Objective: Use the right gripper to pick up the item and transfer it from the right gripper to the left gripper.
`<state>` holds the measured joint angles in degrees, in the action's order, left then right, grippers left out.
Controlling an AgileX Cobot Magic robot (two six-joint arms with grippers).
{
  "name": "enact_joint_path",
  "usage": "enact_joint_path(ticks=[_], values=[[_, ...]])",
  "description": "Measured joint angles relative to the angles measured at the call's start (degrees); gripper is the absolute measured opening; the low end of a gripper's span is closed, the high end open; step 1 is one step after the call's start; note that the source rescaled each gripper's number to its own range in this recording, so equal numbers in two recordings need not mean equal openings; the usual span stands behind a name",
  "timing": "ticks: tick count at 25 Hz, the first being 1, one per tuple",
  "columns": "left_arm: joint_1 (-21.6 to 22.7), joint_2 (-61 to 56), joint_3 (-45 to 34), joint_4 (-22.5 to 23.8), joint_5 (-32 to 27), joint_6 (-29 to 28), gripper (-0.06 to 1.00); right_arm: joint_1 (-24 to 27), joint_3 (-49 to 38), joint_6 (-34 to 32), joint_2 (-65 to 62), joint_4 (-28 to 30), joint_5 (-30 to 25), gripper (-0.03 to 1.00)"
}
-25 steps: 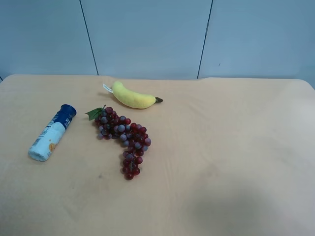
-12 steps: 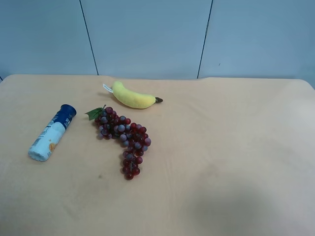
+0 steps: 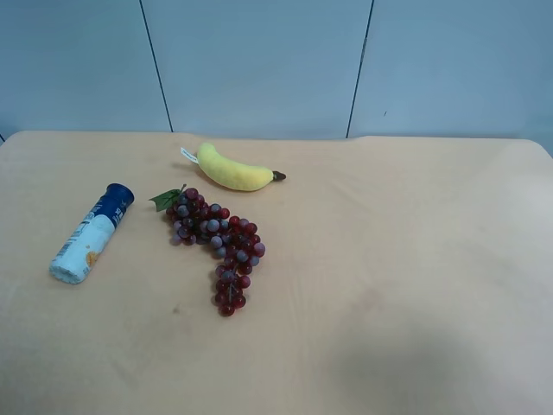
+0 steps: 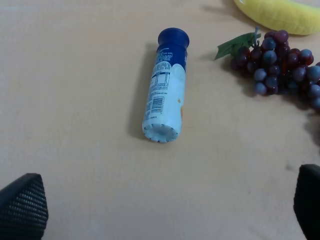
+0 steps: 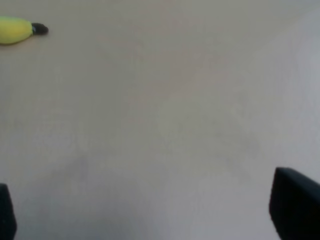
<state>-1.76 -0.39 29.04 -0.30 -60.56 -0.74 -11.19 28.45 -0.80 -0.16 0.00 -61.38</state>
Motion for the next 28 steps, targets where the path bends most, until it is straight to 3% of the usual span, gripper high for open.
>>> enact_joint_path(ticks=[28], values=[[0.0, 0.0, 0.0, 0.0, 0.0, -0.1, 1.0, 0.0, 0.0, 0.0, 0.0, 0.0, 0.0, 1.0]])
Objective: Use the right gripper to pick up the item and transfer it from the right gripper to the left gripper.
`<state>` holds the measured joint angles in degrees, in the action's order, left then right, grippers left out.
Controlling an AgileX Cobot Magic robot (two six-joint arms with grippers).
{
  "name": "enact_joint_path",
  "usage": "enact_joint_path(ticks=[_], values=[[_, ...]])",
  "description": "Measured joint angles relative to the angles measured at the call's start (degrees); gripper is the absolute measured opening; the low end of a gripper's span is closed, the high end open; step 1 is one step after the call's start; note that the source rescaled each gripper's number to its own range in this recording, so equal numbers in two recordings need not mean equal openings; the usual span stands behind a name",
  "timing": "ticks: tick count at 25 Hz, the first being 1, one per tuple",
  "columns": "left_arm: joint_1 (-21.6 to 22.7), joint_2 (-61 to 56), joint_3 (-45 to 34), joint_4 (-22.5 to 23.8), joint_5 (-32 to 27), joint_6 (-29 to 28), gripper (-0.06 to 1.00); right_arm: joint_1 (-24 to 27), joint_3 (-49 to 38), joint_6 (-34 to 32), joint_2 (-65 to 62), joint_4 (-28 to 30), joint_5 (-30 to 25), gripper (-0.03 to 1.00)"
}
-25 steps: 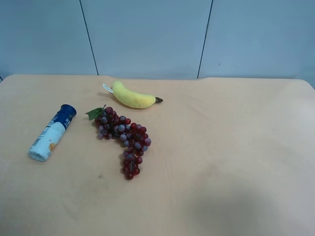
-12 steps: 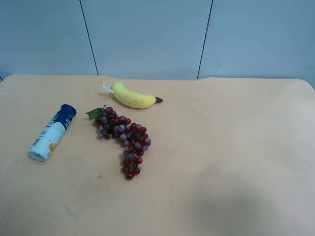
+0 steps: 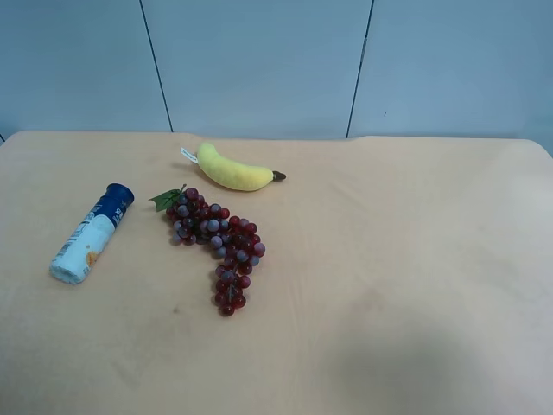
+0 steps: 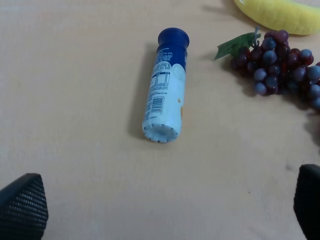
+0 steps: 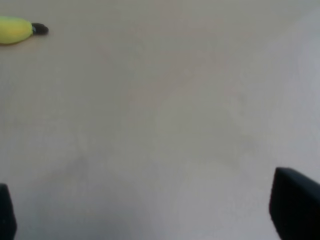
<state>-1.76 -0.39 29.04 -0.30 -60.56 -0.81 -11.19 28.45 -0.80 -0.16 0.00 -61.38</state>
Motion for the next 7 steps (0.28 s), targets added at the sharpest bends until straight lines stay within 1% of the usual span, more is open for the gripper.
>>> enact_joint_path(ticks=[7], values=[[0.0, 0.0, 0.0, 0.0, 0.0, 0.0, 1.0, 0.0, 0.0, 0.0, 0.0, 0.0, 0.0, 1.0]])
